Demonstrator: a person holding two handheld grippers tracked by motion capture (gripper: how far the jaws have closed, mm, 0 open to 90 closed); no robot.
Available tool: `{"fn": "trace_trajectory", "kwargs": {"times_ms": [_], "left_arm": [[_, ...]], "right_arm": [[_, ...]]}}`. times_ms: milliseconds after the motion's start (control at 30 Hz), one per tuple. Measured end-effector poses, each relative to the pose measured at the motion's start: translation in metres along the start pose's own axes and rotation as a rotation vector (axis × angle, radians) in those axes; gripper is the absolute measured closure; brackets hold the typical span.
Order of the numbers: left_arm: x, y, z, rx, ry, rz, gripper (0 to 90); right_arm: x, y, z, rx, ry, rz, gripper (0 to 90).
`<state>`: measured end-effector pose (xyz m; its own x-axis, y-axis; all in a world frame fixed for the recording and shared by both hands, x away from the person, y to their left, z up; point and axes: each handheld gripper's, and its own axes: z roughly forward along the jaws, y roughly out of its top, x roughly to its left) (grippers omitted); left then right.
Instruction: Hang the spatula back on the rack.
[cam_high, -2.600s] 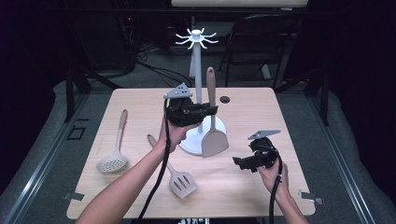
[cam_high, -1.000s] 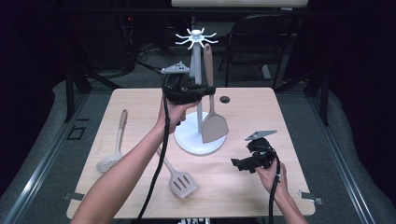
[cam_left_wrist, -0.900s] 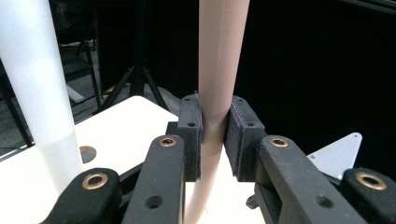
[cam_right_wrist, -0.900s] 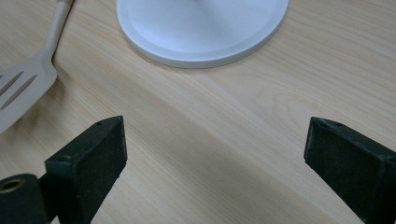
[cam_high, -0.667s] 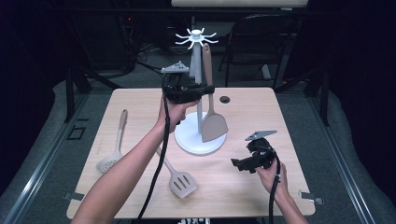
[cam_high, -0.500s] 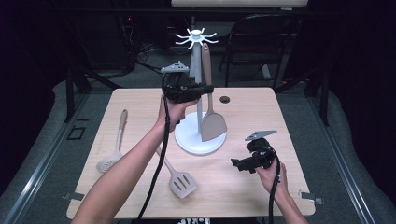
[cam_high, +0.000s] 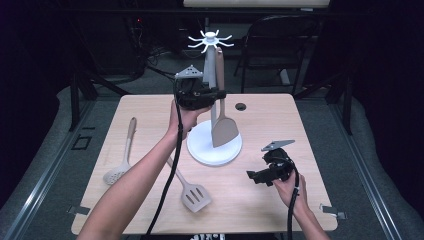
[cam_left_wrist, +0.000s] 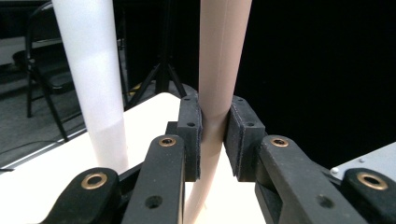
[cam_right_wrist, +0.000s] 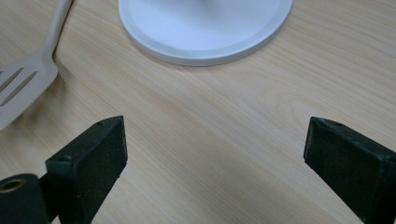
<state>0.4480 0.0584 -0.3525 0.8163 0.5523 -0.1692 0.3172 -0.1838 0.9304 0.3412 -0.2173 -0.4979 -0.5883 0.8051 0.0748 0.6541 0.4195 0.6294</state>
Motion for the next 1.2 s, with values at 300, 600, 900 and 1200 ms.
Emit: {"fn": "trace_trajectory", "kwargs": {"times_ms": [300, 600, 900, 1200], "left_arm": [[0.0, 0.0, -0.003, 0.004, 0.02, -0.01, 71.8], [-0.001, -0.007, -0.01, 0.048, 0.01, -0.022, 46.9], [-0.005, -0.026, -0.033, 0.083, 0.018, -0.007, 30.2], [0.0, -0.054, -0.062, 0.121, 0.07, -0.002, 15.3]], "right_arm": [[0.0, 0.0, 0.001, 0.003, 0.007, -0.002, 5.5], [0.002, 0.0, 0.002, 0.01, 0.014, -0.004, 5.6], [0.005, 0.001, 0.004, 0.031, 0.023, -0.018, 5.9], [0.01, 0.002, 0.008, 0.039, 0.04, -0.03, 6.1]]}}
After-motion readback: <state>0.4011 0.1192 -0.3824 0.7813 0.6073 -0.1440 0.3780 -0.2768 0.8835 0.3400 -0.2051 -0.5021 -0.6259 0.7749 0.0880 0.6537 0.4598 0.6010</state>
